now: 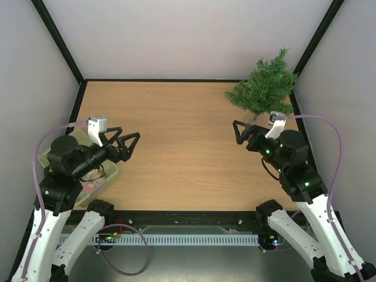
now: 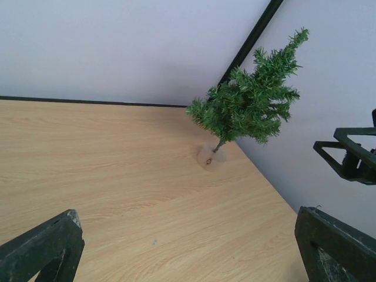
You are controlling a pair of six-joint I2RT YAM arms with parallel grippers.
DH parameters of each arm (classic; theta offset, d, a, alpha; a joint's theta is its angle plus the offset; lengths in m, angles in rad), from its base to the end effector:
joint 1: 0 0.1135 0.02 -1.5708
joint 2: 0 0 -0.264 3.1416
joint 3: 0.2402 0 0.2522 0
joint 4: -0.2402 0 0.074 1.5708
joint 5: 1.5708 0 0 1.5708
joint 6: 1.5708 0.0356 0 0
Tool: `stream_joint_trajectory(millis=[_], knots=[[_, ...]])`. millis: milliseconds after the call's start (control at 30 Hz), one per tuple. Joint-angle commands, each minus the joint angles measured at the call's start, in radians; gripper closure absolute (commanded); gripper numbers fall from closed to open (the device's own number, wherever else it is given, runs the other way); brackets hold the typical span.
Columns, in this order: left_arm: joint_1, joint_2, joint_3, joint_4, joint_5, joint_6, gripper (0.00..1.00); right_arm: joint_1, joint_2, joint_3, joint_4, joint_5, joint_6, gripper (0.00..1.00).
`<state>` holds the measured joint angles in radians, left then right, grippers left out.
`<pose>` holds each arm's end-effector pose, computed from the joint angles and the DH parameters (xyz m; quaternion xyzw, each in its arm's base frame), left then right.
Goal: Decorate the small christmas tree
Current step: Pick up the Christmas tree at the center of the board.
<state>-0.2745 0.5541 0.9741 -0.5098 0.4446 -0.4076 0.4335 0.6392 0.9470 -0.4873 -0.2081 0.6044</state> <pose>0.0925 -0.0420 0.3976 0.1005 0.7283 -0.3735 0.5657 0.1153 0.0615 0.3830 -0.0012 0.7664 0.3854 0.5140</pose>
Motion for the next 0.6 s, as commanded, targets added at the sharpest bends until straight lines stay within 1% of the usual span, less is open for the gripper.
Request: stream_joint_trajectory(millis=[0, 133, 167, 267, 333, 433, 500, 567], knots=[[-0.002, 0.004, -0.025, -0.012, -0.034, 0.006, 0.0, 0.003, -0.041, -0.047, 0.065, 0.028, 0.017, 0.02], [-0.002, 0.01, -0.065, 0.023, -0.026, 0.018, 0.01, 0.003, -0.059, -0.049, 0.092, 0.046, -0.027, 0.02], [-0.002, 0.013, -0.085, 0.037, -0.03, 0.03, 0.01, 0.003, -0.057, -0.043, 0.089, 0.083, -0.042, 0.02], [-0.002, 0.041, -0.132, 0.05, -0.084, 0.074, 0.01, 0.004, -0.01, 0.004, 0.04, 0.274, -0.075, 0.02], [-0.002, 0.068, -0.143, 0.049, -0.123, 0.09, 0.01, 0.004, 0.045, 0.046, 0.02, 0.355, -0.116, 0.02], [-0.002, 0.099, -0.152, 0.06, -0.157, 0.092, 0.01, 0.004, 0.159, 0.13, -0.013, 0.445, -0.184, 0.02], [-0.002, 0.111, -0.163, 0.066, -0.176, 0.095, 0.01, 0.004, 0.235, 0.188, -0.016, 0.565, -0.224, 0.02], [-0.002, 0.105, -0.199, 0.108, -0.197, 0.088, 0.01, 0.002, 0.307, 0.219, 0.012, 0.674, -0.259, 0.02]])
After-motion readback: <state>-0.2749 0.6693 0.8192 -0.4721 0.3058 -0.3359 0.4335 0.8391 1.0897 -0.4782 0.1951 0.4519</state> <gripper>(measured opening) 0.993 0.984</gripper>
